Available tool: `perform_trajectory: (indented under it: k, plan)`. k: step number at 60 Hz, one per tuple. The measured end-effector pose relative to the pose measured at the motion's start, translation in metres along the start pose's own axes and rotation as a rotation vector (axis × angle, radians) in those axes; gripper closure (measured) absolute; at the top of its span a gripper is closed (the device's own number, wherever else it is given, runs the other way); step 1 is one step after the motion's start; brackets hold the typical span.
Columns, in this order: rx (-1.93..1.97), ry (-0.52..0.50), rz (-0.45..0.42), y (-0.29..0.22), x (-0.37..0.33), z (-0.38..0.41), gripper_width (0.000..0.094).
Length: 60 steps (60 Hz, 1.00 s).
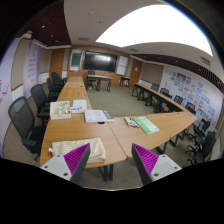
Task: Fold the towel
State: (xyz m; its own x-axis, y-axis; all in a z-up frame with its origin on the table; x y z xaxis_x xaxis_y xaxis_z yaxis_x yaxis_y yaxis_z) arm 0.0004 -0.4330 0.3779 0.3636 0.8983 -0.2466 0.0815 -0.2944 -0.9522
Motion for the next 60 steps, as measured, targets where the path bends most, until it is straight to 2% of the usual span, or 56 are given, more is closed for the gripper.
perform_trajectory:
  k: [9,20,31,38,48,60]
  plan:
    - [-0.01,0.002,0.03,0.013,-0.006,0.005,0.0083]
    - [-0.037,-0.022,0.078,0.065,-0.011,0.026,0.0084]
    - [-0.02,-0.168,0.15,0.137,-0.013,0.099,0.0083]
    - [0.003,-0.274,0.156,0.161,0.001,0.167,0.0082]
    - [0.003,-0.371,0.086,0.166,0.062,0.257,0.0084]
    - [-0.079,-0.412,0.113,0.19,0.155,0.319,0.0087]
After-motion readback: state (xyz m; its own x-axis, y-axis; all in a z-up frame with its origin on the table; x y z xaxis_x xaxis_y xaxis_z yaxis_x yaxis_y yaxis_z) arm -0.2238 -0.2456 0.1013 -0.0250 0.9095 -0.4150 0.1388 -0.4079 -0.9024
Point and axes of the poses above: the point between the fingertips, and its own axes, seen from behind it with the camera up: z to the left, y down, x forward, the way the camera looks, the point moved 10 cm from there along -x, backward, against the way the camera looks, and after that the axes turned 14 degrees about -z, right-handed, at the moved point
